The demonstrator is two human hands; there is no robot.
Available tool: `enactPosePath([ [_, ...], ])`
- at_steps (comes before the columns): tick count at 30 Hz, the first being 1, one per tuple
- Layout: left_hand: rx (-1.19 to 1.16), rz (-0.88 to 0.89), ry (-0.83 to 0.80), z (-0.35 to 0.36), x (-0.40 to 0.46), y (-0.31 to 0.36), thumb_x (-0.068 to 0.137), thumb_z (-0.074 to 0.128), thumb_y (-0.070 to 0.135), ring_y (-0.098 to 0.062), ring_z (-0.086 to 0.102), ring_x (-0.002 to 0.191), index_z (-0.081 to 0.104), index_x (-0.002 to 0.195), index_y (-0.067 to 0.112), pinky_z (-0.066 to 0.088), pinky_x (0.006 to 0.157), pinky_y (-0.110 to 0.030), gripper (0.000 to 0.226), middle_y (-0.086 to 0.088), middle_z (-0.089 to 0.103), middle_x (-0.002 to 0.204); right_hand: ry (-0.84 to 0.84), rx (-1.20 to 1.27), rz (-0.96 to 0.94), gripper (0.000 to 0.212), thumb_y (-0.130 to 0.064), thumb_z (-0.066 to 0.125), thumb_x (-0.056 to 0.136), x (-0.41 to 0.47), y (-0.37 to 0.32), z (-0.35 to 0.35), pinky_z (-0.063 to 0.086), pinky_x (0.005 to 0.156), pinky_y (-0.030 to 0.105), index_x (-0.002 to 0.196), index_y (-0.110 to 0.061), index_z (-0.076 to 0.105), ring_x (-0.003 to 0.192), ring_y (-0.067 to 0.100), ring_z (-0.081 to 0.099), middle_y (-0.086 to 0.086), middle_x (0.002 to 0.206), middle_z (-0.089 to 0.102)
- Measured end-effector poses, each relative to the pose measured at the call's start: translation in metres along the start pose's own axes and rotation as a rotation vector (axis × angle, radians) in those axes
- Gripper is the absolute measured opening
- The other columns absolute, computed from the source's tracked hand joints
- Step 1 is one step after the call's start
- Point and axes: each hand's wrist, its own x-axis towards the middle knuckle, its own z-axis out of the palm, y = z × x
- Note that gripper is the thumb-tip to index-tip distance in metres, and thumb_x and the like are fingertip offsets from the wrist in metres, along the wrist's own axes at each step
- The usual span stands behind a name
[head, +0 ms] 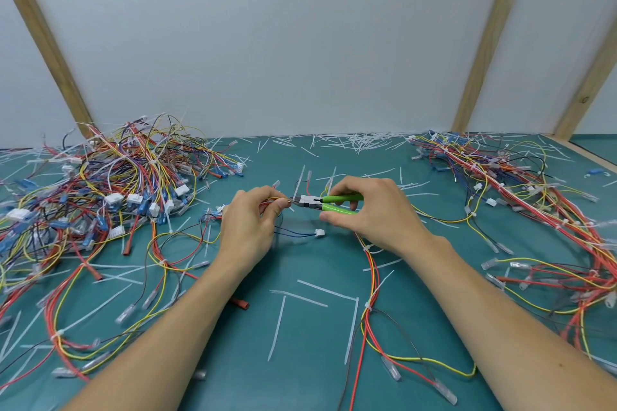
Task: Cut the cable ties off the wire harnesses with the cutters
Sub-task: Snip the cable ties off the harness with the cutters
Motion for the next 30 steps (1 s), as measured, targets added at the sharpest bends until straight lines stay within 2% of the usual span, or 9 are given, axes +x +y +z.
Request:
enactPosePath([
  [4,-0.015,0.001,-0.005,-0.0013,-0.0005,0.0007,0.097,0.065,0.026,-0.022,0.053,0.088,0.073,0.087,0.030,0.039,0.073,-0.034,0.013,0.007,0.066,0.074,-0.001,0.030,-0.004,0.027,-0.056,0.083,0.074,0.0024,0.0004,-0.0008,0.052,0.070,0.027,0.089,-0.035,0.074,0.077,0.004,0.064,-0.022,0.078,0.071],
  [8,-0.042,-0.011,-0.023,-0.0017,-0.0010,0.0018,0.098,0.064,0.025,-0.025,0.057,0.091,0.073,0.086,0.029,0.045,0.082,-0.038,0.015,0.010,0.068,0.076,0.005,0.025,0.001,0.027,-0.057,0.083,0.074,0.0038,0.0019,0.0000,0.045,0.065,0.024,0.086,-0.035,0.073,0.076,-0.003,0.060,-0.026,0.073,0.066],
  [15,-0.047,-0.024,-0.039,-0.0018,-0.0022,0.0018,0.097,0.064,0.026,-0.025,0.059,0.093,0.070,0.083,0.034,0.048,0.084,-0.041,0.017,0.007,0.071,0.081,-0.023,0.032,0.041,0.030,-0.062,0.080,0.070,0.0039,0.0040,0.0013,0.050,0.067,0.027,0.079,-0.035,0.071,0.075,-0.002,0.061,-0.027,0.073,0.068],
  [19,-0.066,-0.035,-0.054,-0.0016,-0.0012,0.0007,0.097,0.065,0.026,-0.029,0.064,0.094,0.072,0.085,0.030,0.051,0.087,-0.047,0.014,0.004,0.074,0.084,-0.041,0.073,0.052,0.030,-0.060,0.079,0.070,0.0032,0.0055,0.0021,0.046,0.061,0.025,0.073,-0.032,0.071,0.069,0.002,0.062,-0.024,0.068,0.070],
  [23,-0.056,-0.038,-0.054,-0.0014,-0.0014,-0.0007,0.097,0.065,0.027,-0.026,0.063,0.097,0.075,0.089,0.024,0.049,0.090,-0.046,0.013,0.003,0.075,0.087,-0.082,0.109,0.076,0.031,-0.061,0.076,0.072,0.0031,0.0046,0.0031,0.048,0.060,0.026,0.071,-0.030,0.072,0.062,0.002,0.062,-0.022,0.065,0.071],
  [26,-0.045,-0.038,-0.052,-0.0008,-0.0015,0.0001,0.097,0.065,0.027,-0.025,0.060,0.094,0.074,0.088,0.026,0.048,0.086,-0.043,0.012,0.003,0.074,0.082,-0.103,0.128,0.096,0.033,-0.062,0.074,0.072,0.0029,0.0031,0.0026,0.051,0.063,0.028,0.071,-0.029,0.073,0.062,0.004,0.064,-0.021,0.065,0.072],
  [30,-0.050,-0.036,-0.058,-0.0006,-0.0016,0.0000,0.097,0.065,0.026,-0.027,0.061,0.090,0.074,0.087,0.026,0.047,0.081,-0.040,0.013,0.006,0.072,0.078,-0.115,0.121,0.106,0.033,-0.061,0.075,0.073,0.0020,0.0022,0.0017,0.048,0.059,0.024,0.071,-0.028,0.075,0.064,0.004,0.065,-0.021,0.065,0.072],
])
